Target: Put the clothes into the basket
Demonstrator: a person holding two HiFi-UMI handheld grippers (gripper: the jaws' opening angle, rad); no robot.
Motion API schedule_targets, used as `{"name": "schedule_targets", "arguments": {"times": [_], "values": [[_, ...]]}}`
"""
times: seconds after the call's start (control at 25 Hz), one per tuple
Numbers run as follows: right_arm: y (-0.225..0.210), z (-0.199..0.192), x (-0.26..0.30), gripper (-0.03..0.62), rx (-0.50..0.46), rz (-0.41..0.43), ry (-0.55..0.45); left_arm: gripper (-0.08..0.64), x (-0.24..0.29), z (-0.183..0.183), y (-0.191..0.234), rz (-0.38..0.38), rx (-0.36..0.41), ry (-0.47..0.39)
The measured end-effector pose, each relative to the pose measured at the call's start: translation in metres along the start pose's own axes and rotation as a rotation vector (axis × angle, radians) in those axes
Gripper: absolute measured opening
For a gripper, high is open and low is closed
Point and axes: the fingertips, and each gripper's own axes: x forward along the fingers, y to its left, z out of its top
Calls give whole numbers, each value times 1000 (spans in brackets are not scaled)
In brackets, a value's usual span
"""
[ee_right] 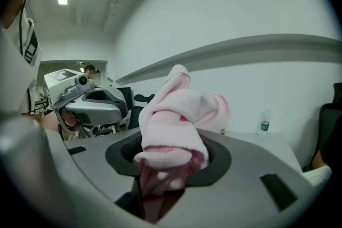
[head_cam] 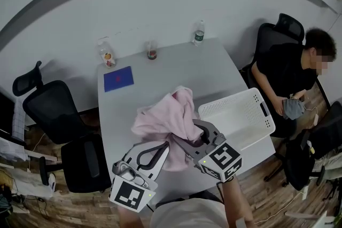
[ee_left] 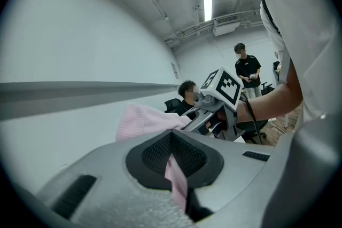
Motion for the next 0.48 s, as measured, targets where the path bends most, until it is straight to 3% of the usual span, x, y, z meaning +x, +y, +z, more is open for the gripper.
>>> {"name": "schedule_targets", "arguments": {"times": [0.48], "values": [[-17, 48, -50, 183, -30, -58, -106, 3, 18, 50, -12, -48, 69, -75]]}}
